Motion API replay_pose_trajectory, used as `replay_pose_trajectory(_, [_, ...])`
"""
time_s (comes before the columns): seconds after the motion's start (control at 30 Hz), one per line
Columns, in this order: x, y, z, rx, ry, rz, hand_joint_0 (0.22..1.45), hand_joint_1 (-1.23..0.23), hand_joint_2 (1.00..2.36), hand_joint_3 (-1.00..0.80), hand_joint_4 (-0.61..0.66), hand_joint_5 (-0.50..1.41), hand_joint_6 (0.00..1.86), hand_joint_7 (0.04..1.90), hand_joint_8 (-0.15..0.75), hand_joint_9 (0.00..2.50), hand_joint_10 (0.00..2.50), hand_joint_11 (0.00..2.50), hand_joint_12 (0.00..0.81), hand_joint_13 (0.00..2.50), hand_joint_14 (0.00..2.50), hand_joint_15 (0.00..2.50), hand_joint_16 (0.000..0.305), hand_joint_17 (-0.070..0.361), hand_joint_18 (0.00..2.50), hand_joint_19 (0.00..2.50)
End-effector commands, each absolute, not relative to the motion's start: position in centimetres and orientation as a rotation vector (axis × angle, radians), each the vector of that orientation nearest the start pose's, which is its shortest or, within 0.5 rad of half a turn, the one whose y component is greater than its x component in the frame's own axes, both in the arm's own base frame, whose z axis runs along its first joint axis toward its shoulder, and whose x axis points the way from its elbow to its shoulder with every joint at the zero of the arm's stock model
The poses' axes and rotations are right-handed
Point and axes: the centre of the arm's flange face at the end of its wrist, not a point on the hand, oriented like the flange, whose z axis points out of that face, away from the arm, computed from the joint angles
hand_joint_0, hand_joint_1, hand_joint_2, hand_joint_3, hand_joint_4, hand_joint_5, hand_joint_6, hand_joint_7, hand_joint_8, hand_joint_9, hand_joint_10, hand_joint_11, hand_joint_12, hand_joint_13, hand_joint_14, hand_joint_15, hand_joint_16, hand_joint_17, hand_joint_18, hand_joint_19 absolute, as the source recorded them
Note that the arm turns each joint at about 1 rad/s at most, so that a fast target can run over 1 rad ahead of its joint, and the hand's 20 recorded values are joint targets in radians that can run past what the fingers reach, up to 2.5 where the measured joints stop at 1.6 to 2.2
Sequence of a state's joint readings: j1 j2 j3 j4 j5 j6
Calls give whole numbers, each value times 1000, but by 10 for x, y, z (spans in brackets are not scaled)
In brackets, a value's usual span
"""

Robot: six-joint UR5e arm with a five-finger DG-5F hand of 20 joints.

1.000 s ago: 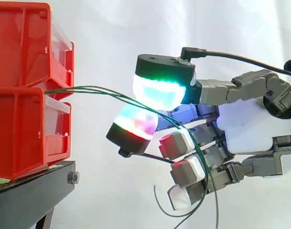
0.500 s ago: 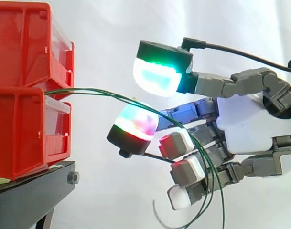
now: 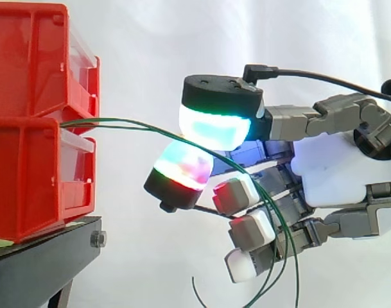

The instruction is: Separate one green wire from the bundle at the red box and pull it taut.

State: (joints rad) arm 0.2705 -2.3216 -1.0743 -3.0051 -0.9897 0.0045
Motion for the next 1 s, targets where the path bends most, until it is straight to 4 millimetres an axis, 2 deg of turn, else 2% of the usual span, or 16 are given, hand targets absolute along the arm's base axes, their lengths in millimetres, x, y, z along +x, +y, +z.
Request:
replay_pose_trajectory(0.0, [764, 16, 265, 1385, 1071, 893, 636, -767, 1019, -272, 65, -175, 916, 910, 268, 1135, 25, 1036, 337, 1136, 29, 927, 51, 115, 807, 737])
replay_pose_trajectory(0.07, [764, 16, 265, 1385, 1073, 893, 628, -808, 1010, -395, 86, -176, 907, 908, 264, 1127, 24, 1032, 337, 1133, 28, 918, 51, 115, 808, 727])
replay_pose_trajectory(0.13, [764, 16, 266, 1385, 1071, 893, 579, -763, 1000, -500, 97, -174, 907, 888, 266, 1143, 25, 1030, 341, 1135, 29, 905, 52, 116, 813, 721])
replay_pose_trajectory(0.37, [764, 16, 265, 1385, 1071, 893, 509, -691, 1000, -500, 111, -167, 899, 870, 288, 1182, 23, 1009, 360, 1159, 27, 896, 55, 124, 844, 714])
replay_pose_trajectory(0.53, [764, 16, 265, 1386, 1070, 894, 666, -787, 1000, -500, 25, -164, 890, 957, 259, 1194, 25, 1027, 329, 1156, 29, 901, 50, 113, 826, 697])
replay_pose_trajectory(0.73, [764, 16, 266, 1387, 1069, 895, 704, -824, 1007, -434, -31, -176, 918, 936, 248, 1153, 24, 1025, 325, 1144, 29, 895, 49, 111, 821, 689])
replay_pose_trajectory(0.97, [764, 16, 266, 1387, 1069, 895, 728, -864, 1000, -500, -8, -182, 924, 864, 247, 1136, 23, 1033, 322, 1134, 28, 899, 49, 110, 817, 664])
